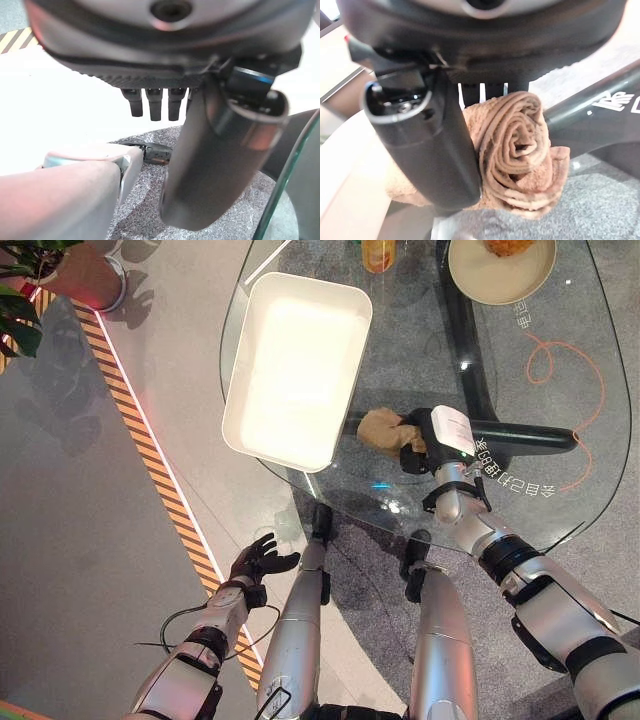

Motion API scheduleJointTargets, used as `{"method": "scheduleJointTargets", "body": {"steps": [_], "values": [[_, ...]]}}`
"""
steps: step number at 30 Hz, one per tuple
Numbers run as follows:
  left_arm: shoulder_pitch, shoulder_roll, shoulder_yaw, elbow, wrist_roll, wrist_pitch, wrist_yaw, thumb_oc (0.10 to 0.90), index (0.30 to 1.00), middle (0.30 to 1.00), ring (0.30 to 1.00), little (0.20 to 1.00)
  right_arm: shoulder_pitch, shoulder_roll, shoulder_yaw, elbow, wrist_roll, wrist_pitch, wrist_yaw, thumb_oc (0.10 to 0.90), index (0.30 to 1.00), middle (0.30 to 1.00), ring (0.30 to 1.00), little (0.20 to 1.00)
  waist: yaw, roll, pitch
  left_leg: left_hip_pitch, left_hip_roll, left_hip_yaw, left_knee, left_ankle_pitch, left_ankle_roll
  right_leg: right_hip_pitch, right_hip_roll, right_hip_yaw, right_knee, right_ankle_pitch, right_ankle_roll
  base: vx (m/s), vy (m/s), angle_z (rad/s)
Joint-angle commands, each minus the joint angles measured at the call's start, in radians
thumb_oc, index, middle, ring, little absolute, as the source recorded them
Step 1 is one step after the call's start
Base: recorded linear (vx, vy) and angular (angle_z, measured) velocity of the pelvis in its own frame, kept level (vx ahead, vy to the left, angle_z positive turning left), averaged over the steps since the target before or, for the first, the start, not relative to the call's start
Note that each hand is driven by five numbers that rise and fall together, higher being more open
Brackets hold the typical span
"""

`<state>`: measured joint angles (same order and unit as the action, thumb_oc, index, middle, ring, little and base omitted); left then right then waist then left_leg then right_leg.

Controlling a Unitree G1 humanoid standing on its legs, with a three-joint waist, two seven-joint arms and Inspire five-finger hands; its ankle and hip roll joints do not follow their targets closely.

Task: Wipe the table with a cloth and put it in the basket.

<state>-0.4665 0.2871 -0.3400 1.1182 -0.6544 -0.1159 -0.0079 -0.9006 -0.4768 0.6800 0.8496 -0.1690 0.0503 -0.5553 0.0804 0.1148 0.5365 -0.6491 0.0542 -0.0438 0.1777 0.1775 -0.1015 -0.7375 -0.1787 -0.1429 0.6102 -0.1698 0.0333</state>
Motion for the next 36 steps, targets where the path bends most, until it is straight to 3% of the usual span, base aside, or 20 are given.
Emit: {"method": "scheduleJointTargets", "body": {"steps": [1,8,15,36], "values": [[0.045,0.053,0.014,-0.005,-0.030,-0.017,0.015,0.800,0.900,0.900,0.900,0.900,-0.103,-0.141,-0.108,0.014,0.005,-0.002,-0.154,0.100,0.300,0.300,0.300,0.200,-0.012,-0.019,-0.016,-0.008,-0.035,0.064,0.158,-0.164,0.074,0.030,-0.001,0.002,-0.182,0.158,0.040,0.00,0.000,0.00],[0.043,0.070,0.019,-0.005,-0.034,-0.016,0.007,0.800,0.900,0.900,0.900,0.900,-0.110,-0.186,-0.153,0.114,0.030,-0.021,-0.194,0.100,0.300,0.300,0.300,0.200,-0.012,-0.025,-0.016,-0.019,-0.033,0.060,0.171,-0.173,0.078,0.025,0.002,0.003,-0.177,0.157,0.042,0.00,-0.005,0.00],[0.057,0.091,0.026,-0.014,-0.034,-0.017,-0.004,0.800,0.900,0.900,0.900,0.900,-0.092,-0.244,-0.261,0.276,0.131,-0.062,-0.247,0.100,0.300,0.300,0.300,0.200,-0.009,-0.030,-0.016,-0.027,-0.034,0.052,0.182,-0.184,0.084,0.023,0.008,0.002,-0.174,0.155,0.043,0.00,-0.008,0.01],[0.062,0.151,0.064,-0.006,-0.046,-0.004,-0.034,0.800,0.900,0.900,0.900,0.900,0.020,-0.326,-0.481,0.335,0.419,-0.093,-0.314,0.100,0.300,0.300,0.300,0.200,-0.033,-0.053,-0.016,-0.030,-0.023,0.053,0.181,-0.196,0.084,0.020,0.025,0.010,-0.181,0.154,0.054,0.00,-0.008,0.01]]}}
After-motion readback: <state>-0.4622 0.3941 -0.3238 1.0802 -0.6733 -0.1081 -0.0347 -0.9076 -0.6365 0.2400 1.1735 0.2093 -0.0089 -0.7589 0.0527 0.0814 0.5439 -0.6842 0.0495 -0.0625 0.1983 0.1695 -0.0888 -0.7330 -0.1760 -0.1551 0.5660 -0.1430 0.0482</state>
